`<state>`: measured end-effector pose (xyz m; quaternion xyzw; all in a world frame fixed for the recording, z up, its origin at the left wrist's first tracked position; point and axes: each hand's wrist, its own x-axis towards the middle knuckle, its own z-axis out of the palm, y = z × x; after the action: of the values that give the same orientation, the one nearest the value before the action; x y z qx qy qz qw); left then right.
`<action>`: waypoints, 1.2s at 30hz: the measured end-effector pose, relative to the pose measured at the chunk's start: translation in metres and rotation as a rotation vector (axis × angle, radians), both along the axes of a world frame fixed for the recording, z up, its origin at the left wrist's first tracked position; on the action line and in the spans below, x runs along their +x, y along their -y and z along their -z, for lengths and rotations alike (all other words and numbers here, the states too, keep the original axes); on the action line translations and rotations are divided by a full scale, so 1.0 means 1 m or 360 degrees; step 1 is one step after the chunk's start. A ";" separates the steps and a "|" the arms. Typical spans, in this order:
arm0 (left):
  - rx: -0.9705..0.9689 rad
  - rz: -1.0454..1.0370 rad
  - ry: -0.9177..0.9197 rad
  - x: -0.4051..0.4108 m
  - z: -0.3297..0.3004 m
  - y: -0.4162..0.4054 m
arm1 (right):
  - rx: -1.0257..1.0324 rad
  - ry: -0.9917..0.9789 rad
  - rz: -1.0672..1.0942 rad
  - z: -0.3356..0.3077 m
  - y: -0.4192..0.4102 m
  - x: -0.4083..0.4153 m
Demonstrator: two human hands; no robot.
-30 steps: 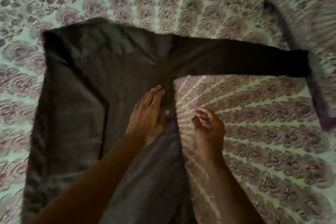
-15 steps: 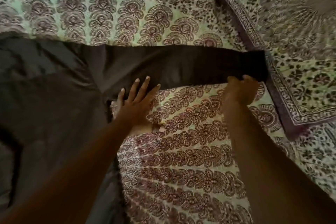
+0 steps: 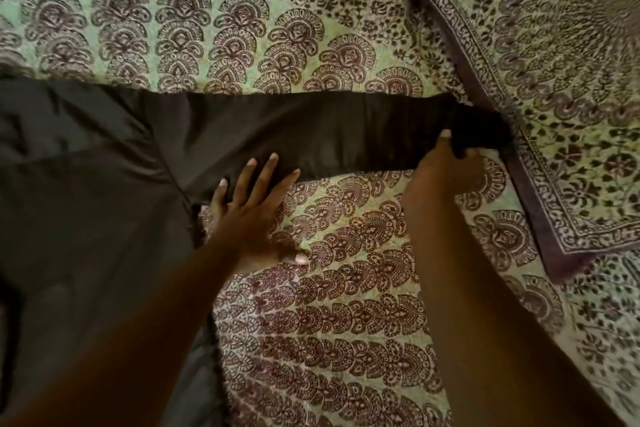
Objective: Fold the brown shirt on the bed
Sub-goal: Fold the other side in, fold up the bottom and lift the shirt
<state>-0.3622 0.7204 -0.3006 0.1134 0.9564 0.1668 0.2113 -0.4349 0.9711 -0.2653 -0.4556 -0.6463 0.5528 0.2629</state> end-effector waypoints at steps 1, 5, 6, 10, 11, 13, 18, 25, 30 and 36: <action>0.0007 -0.0003 -0.0015 0.000 0.000 -0.001 | -0.0015 -0.0054 -0.0031 0.002 0.007 0.004; 0.0096 0.0003 0.0046 -0.001 -0.004 0.003 | 0.0316 -0.0151 -0.0474 -0.010 0.068 0.051; 0.0207 -0.0051 0.0101 -0.004 -0.005 0.002 | 0.0389 -0.0171 -0.0609 -0.011 0.082 0.064; 0.1844 -0.1160 0.0638 -0.009 -0.054 0.027 | 0.0634 -0.0305 -0.1036 -0.008 0.138 0.104; 0.1979 -0.1299 0.0686 -0.007 -0.068 0.037 | 0.0743 -0.0307 -0.1095 -0.008 0.147 0.111; 0.2032 -0.1339 0.0820 0.007 -0.089 0.066 | 0.0924 -0.0315 -0.1269 -0.012 0.172 0.127; 0.2227 -0.1592 0.0669 0.046 -0.098 0.131 | 0.1221 -0.0282 -0.1745 -0.017 0.225 0.161; 0.2784 -0.1582 0.0672 0.081 -0.114 0.253 | 0.1782 0.0379 -0.1667 -0.016 0.282 0.162; 0.2843 -0.1546 0.0525 0.104 -0.145 0.327 | 0.1976 0.0729 -0.1403 -0.033 0.331 0.132; 0.2826 -0.1682 0.0423 0.112 -0.154 0.409 | 0.2465 0.0735 -0.1873 -0.040 0.392 0.126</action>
<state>-0.2506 0.3113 -0.1468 -0.2245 0.3863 0.8929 0.0555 -0.3086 0.5791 -0.2257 0.1376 -0.9864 -0.0806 0.0398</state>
